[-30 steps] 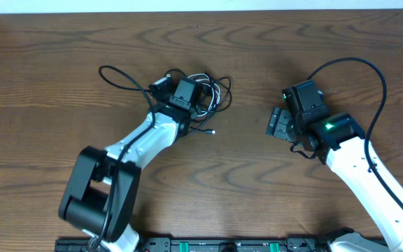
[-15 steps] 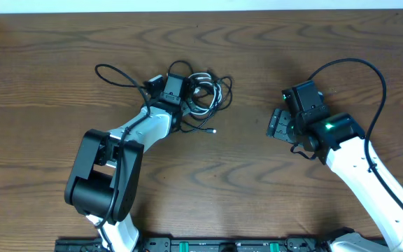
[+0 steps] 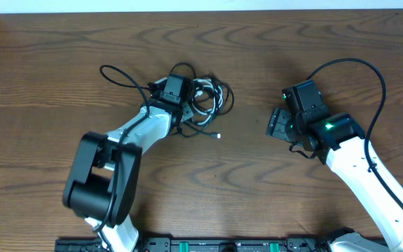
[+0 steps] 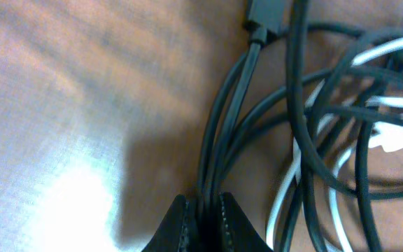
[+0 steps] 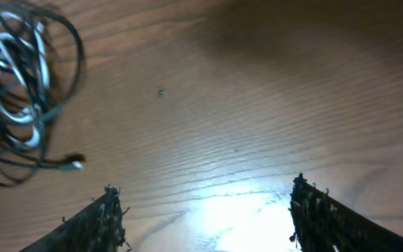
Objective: Untangle cables
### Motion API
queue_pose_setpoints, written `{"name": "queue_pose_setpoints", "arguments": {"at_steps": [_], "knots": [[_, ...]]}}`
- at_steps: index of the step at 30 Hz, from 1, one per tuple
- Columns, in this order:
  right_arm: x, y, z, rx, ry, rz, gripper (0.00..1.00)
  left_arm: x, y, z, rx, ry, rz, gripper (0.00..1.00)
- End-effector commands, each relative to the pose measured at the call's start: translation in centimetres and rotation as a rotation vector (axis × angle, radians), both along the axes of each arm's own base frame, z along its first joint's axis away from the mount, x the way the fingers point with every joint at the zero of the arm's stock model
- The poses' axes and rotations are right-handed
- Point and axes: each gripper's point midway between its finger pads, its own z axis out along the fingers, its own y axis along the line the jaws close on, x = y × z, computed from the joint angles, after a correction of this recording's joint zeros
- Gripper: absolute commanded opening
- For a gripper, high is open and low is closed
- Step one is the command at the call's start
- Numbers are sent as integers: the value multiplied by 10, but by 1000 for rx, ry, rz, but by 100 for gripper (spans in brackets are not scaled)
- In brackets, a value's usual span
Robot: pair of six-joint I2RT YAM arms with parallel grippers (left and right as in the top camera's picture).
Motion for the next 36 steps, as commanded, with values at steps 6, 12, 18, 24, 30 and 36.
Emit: {"name": "queue_pose_setpoints", "arguments": {"at_steps": [6, 12, 18, 24, 30, 36], "knots": [[0, 70, -1, 323, 52, 215, 58, -18, -13, 99, -82, -135, -171, 7], [-1, 94, 1, 404, 35, 397, 52, -36, -28, 146, -159, -215, -310, 8], [-2, 97, 2, 404, 23, 440, 50, -44, -37, 170, -214, -271, -369, 8], [4, 65, -18, 288, 87, 180, 45, -48, -46, 174, -276, -261, -382, 7], [9, 62, -29, 275, 96, 119, 54, -48, -46, 174, -291, -256, -360, 8], [45, 101, 7, 240, -263, 644, 56, -49, -47, 173, -260, -267, -415, 7]]}}
